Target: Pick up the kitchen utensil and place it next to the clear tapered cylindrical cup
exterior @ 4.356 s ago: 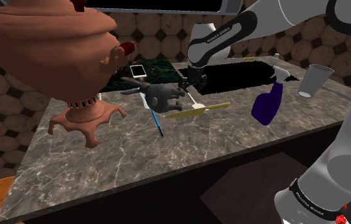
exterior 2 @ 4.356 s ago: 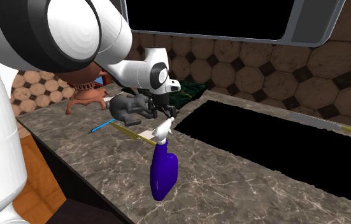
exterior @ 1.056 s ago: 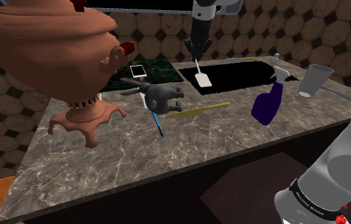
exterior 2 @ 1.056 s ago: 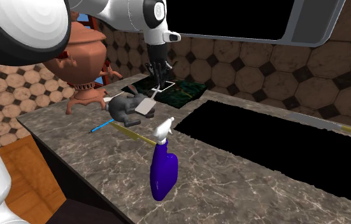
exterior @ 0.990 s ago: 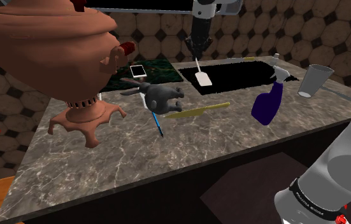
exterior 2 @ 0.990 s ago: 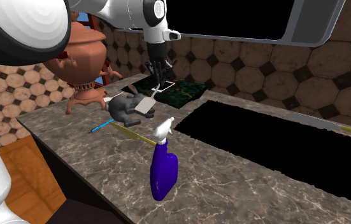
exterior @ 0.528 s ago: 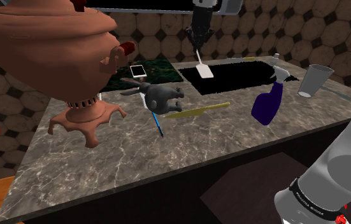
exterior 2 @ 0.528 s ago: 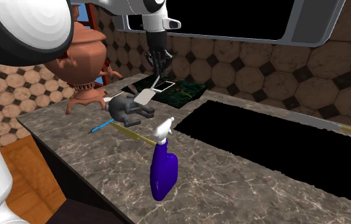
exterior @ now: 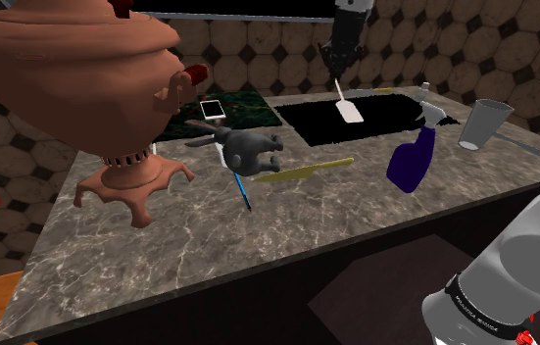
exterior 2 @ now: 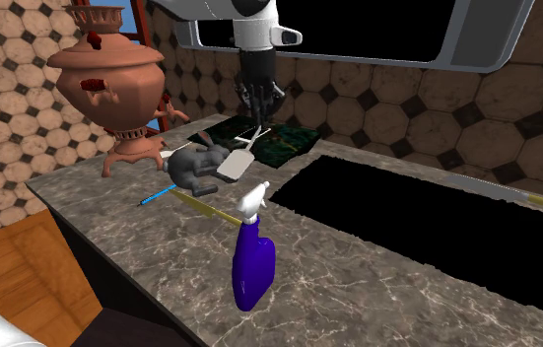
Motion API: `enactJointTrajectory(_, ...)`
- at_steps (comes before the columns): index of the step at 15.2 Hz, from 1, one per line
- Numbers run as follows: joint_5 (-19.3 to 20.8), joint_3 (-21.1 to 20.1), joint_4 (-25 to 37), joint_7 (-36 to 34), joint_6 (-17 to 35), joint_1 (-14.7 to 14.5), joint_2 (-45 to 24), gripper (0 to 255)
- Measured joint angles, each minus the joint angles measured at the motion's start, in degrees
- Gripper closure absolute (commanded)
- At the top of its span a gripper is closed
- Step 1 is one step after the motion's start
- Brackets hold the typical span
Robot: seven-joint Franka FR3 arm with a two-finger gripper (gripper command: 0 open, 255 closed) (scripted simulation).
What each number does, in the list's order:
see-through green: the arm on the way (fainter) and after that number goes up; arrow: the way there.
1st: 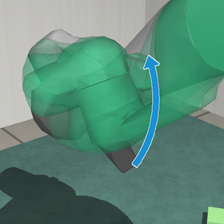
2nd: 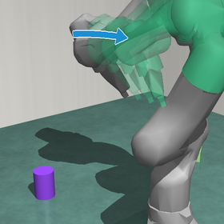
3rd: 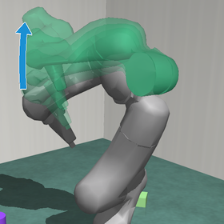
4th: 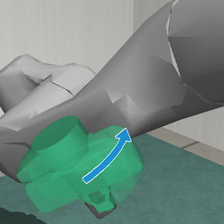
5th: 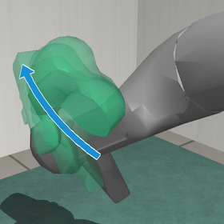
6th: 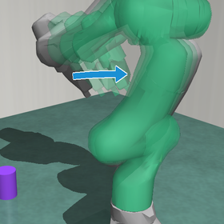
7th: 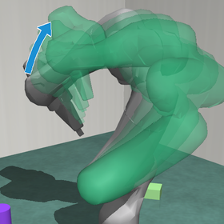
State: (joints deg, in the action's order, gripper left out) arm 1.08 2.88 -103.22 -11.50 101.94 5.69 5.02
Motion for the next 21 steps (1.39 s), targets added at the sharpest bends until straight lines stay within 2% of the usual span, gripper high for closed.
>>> enactJointTrajectory(11, 2.26, 7.15, -14.36, 11.63, 0.68, 5.36, 14.01, 255)
enactJointTrajectory(21, 6.41, 15.35, -19.74, 23.38, -1.19, 10.66, 22.01, 255)
